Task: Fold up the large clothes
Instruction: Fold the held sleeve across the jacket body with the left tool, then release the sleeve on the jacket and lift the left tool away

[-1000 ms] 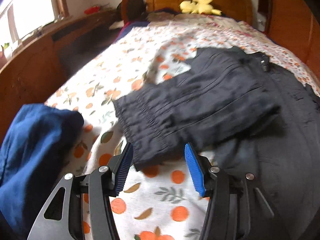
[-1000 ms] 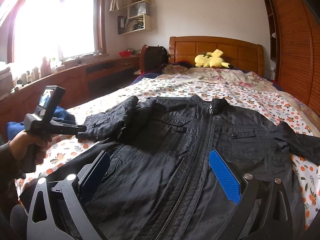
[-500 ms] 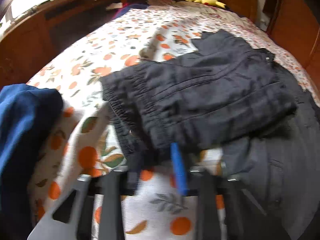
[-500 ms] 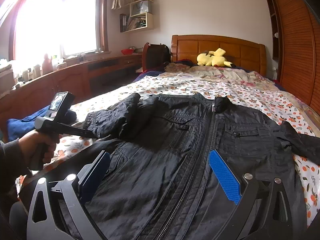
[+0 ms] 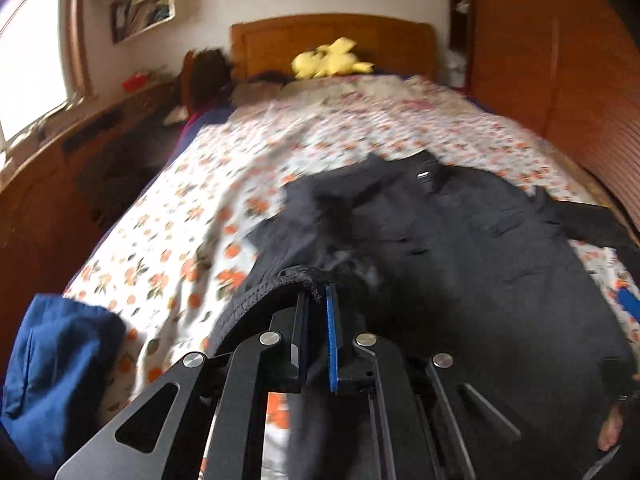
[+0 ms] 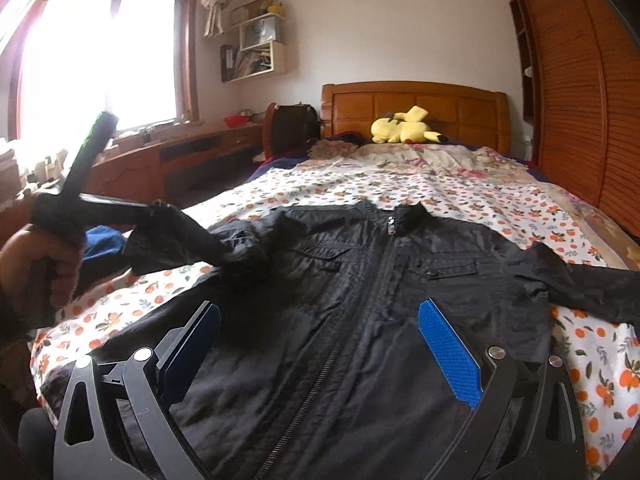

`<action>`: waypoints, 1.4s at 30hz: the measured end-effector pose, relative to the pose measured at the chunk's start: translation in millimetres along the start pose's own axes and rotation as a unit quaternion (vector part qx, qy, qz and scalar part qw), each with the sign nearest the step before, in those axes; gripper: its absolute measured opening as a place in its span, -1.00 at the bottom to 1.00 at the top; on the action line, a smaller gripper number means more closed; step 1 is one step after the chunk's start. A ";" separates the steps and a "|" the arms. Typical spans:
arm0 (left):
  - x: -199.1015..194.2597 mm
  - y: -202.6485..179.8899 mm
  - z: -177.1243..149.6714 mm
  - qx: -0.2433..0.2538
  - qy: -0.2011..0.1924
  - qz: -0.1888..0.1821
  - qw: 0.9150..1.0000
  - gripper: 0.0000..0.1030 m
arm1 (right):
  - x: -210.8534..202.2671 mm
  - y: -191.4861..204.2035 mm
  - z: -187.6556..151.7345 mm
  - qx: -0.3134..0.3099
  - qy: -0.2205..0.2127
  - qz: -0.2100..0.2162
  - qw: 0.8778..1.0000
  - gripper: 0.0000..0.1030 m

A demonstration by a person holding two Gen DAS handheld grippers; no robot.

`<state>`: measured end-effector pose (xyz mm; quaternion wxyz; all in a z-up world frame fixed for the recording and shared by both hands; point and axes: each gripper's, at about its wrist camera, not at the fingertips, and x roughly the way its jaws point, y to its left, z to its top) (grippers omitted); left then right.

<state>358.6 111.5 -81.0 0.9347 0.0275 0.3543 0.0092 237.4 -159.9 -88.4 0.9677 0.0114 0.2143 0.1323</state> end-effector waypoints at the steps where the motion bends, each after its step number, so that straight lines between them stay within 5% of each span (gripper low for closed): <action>1: -5.1 -10.8 2.4 0.005 -0.004 -0.008 1.000 -0.86 | -1.6 -3.0 0.2 0.002 -0.001 -0.002 1.000 0.87; 8: -32.6 -69.1 -11.6 0.029 -0.016 -0.041 0.999 -0.87 | -14.5 -21.2 -1.8 0.014 -0.002 -0.017 1.000 0.87; 15: -38.8 -74.7 -49.5 0.017 -0.013 -0.053 0.998 -0.84 | -21.6 -27.4 -0.4 0.018 0.000 -0.018 1.000 0.87; 19: -48.9 -70.0 -68.6 0.015 -0.023 -0.047 0.999 -0.27 | -18.4 -22.8 1.9 0.014 0.003 -0.015 1.000 0.87; 23: -59.1 -54.1 -84.1 0.005 -0.033 -0.035 0.999 0.00 | -10.5 -10.2 3.9 0.006 0.009 -0.004 1.000 0.87; 30: -86.6 -9.7 -104.8 -0.028 -0.070 -0.013 0.997 0.87 | 10.9 21.2 -0.1 -0.016 0.029 0.023 0.999 0.86; 42: -121.5 47.4 -134.8 -0.069 -0.106 0.000 0.992 0.95 | 40.9 67.7 -16.4 -0.060 0.066 0.050 0.995 0.86</action>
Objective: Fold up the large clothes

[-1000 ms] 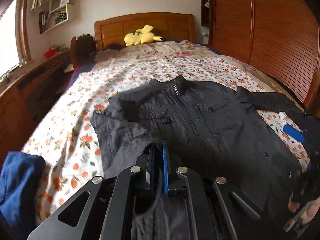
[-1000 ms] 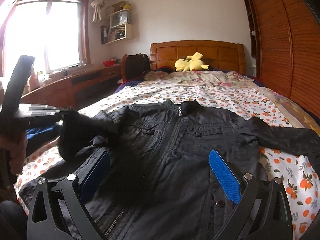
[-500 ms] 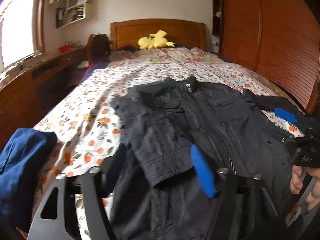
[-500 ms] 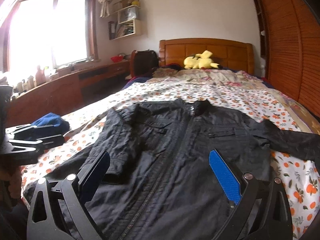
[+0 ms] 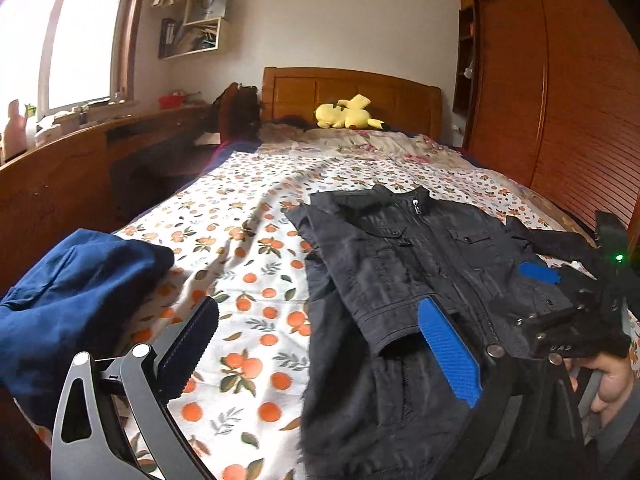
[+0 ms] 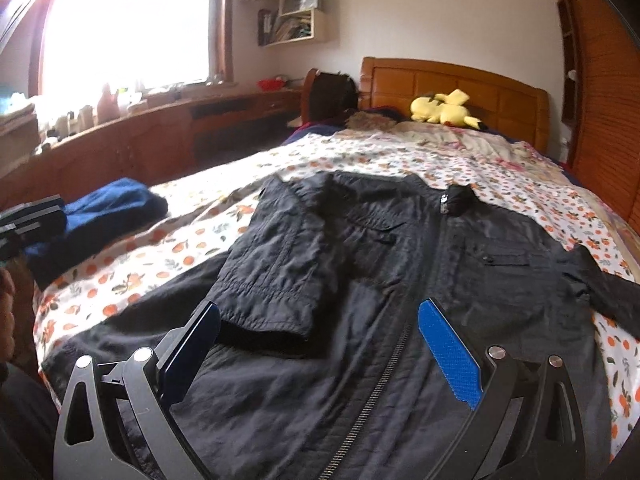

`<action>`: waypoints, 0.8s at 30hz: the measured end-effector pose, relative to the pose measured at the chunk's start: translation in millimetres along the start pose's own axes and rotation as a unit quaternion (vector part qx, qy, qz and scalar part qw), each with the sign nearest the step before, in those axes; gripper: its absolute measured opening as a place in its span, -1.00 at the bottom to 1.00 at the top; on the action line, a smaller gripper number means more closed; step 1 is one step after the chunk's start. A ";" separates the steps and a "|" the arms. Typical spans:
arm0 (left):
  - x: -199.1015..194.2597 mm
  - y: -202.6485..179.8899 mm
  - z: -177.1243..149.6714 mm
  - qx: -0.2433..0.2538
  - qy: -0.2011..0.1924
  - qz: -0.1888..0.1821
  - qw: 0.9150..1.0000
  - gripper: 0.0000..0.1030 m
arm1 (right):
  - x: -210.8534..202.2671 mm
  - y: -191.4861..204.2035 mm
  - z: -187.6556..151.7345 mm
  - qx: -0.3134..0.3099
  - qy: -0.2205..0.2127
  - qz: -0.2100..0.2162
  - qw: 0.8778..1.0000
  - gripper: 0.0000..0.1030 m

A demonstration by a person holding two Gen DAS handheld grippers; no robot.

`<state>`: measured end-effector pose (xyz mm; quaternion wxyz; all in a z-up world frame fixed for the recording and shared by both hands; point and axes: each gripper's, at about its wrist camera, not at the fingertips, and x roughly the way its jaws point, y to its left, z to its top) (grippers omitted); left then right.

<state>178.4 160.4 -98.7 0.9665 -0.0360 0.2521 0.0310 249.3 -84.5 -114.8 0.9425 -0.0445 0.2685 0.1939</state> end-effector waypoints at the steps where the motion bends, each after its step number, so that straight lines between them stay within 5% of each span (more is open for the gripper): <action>1: -2.4 2.9 -0.5 0.000 -0.002 0.000 1.000 0.95 | 3.0 3.4 0.0 -0.001 0.004 0.007 1.000 0.86; 15: -27.4 8.2 -0.5 0.019 -0.030 -0.003 0.999 0.95 | 60.4 67.1 28.4 -0.087 0.062 0.052 0.993 0.64; 24: -25.2 11.8 -3.7 0.018 -0.022 -0.003 1.000 0.95 | 124.2 84.5 -1.0 -0.110 0.147 0.069 0.980 0.59</action>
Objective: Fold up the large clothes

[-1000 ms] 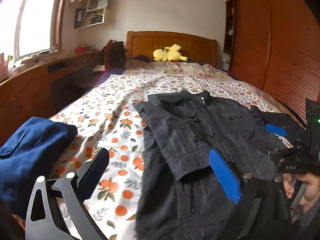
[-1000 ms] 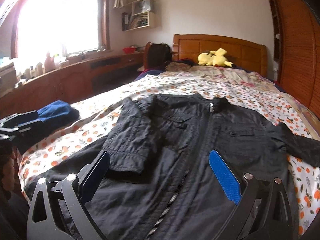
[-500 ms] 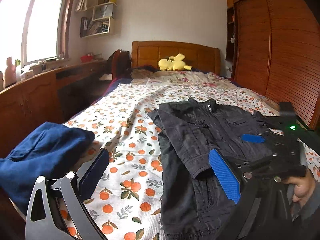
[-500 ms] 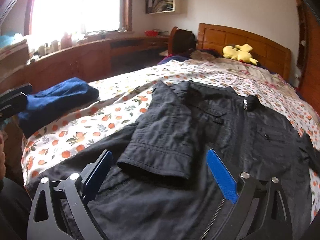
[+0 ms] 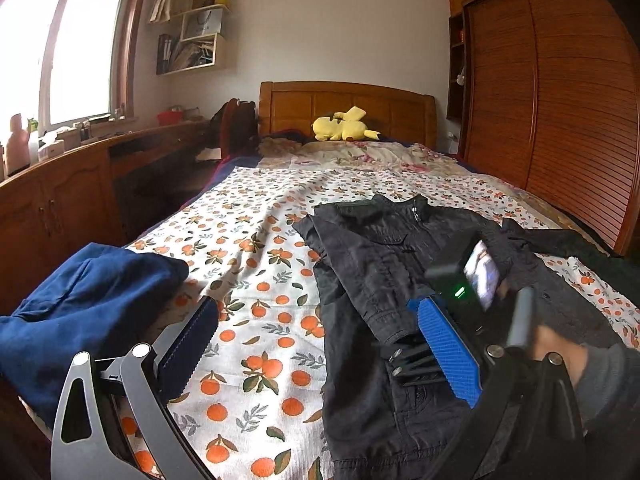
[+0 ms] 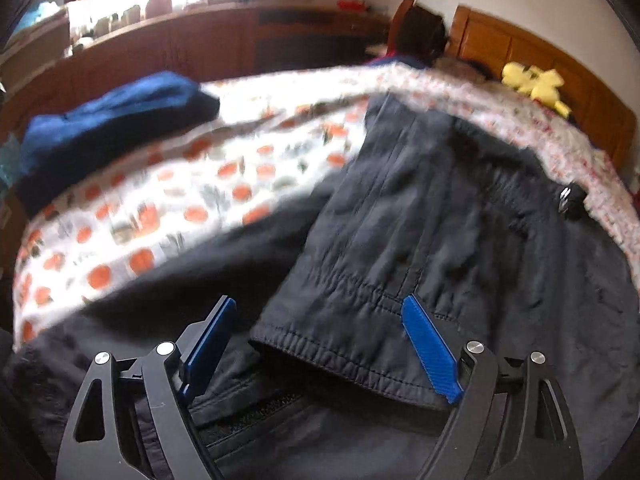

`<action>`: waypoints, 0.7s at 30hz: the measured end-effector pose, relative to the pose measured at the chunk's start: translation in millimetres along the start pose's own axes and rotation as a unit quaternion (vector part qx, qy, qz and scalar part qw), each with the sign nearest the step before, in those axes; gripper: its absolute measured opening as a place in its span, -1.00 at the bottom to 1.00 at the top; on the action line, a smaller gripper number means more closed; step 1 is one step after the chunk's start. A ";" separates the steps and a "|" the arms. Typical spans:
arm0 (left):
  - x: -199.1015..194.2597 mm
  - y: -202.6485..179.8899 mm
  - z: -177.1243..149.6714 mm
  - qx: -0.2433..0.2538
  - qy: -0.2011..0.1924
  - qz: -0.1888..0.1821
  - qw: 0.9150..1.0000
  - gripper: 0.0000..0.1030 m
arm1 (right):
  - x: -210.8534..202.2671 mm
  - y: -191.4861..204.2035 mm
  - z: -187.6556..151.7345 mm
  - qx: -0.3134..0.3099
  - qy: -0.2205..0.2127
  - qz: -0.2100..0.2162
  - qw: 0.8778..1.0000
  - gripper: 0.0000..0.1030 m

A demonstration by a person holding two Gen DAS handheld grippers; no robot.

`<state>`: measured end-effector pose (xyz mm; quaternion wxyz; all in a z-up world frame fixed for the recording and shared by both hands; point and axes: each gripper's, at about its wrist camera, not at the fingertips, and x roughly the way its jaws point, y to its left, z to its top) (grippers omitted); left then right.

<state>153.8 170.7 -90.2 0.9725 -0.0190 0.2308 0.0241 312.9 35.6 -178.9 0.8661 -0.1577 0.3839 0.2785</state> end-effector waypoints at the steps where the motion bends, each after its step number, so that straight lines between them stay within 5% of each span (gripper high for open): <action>1: 0.4 0.4 -0.3 0.000 0.001 0.000 1.000 0.95 | 8.9 0.4 -4.8 0.000 0.008 -0.002 1.000 0.59; 6: 2.1 2.0 -0.5 -0.005 0.003 -0.002 1.000 0.95 | 7.6 0.4 -7.7 0.003 0.005 0.000 1.000 0.56; 12: 3.6 -0.5 0.5 -0.017 0.005 -0.009 1.000 0.95 | 6.0 -2.4 -7.4 0.011 0.006 -0.016 1.000 0.28; 14: 3.9 -2.9 1.7 -0.020 0.003 -0.013 1.000 0.95 | 5.2 -3.7 -5.9 0.011 0.007 -0.018 1.000 0.09; 16: 4.2 -6.6 2.5 -0.020 0.001 -0.013 1.000 0.95 | 1.6 -5.1 -3.7 0.013 0.003 -0.018 1.000 -0.47; 18: 4.0 -12.1 3.5 -0.018 -0.001 -0.016 1.000 0.95 | -4.8 -7.7 -2.3 0.019 -0.004 -0.013 1.000 -0.76; 21: 2.8 -19.5 4.7 -0.009 -0.004 -0.019 1.000 0.95 | -19.1 -16.2 -1.6 0.030 -0.017 -0.003 0.999 -0.88</action>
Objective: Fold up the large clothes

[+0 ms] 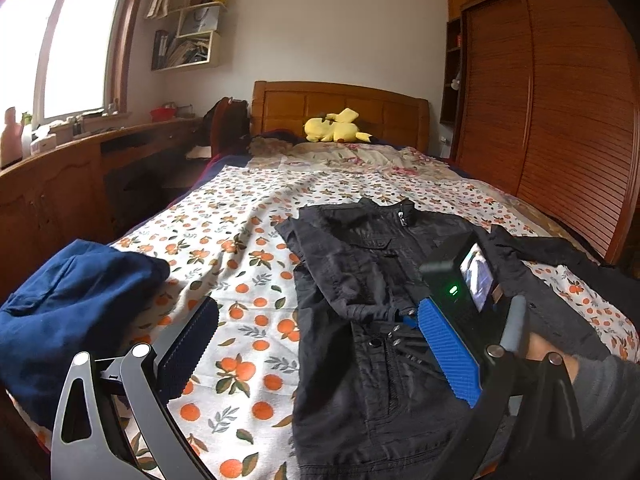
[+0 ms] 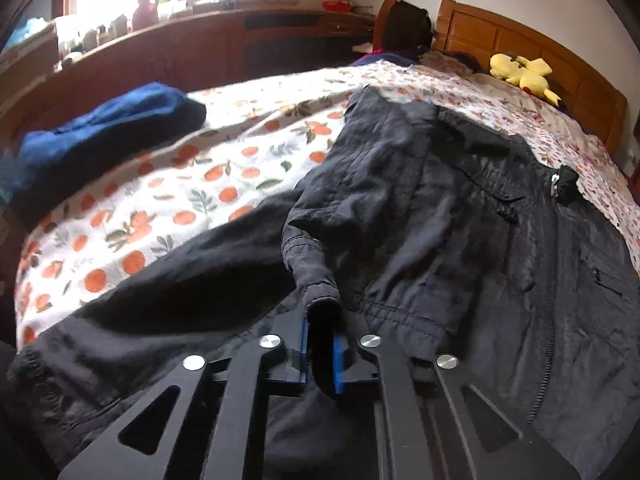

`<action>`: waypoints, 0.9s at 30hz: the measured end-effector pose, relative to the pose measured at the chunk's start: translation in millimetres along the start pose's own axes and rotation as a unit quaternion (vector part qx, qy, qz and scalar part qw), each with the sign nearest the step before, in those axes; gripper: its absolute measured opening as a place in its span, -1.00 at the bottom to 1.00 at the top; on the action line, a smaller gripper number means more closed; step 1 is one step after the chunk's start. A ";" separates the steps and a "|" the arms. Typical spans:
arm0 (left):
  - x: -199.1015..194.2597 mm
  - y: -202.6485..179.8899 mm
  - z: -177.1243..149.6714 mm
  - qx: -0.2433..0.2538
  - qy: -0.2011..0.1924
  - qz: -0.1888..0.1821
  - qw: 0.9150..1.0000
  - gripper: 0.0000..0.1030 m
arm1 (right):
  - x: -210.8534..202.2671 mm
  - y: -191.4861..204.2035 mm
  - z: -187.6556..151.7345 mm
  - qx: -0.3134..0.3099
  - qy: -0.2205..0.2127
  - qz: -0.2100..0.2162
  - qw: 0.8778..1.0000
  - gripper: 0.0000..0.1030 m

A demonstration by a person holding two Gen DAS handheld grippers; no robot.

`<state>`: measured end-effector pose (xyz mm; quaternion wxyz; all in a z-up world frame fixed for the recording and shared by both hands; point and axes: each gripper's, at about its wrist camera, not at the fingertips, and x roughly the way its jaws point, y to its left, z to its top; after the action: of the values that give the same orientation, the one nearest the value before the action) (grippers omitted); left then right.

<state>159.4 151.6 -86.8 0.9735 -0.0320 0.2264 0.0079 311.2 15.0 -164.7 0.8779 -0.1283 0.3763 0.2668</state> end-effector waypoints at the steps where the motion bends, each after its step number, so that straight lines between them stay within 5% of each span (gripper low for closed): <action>1: 0.1 -1.6 0.6 0.001 0.000 -0.002 1.000 0.95 | -7.3 -6.6 0.1 0.009 -0.007 0.005 1.000 -0.88; 14: 2.9 -16.5 1.8 0.007 0.002 -0.019 1.000 0.95 | -130.7 -60.4 -10.1 0.059 -0.105 0.020 0.993 -0.88; 27: 7.1 -30.1 0.9 0.015 0.006 -0.029 0.999 0.95 | -191.6 -65.3 -40.2 0.071 -0.139 0.018 0.988 -0.89</action>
<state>167.1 121.6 -87.3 0.9723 -0.0241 0.2314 -0.0242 214.3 -127.3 -50.9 0.9235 -0.0207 0.2709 0.2709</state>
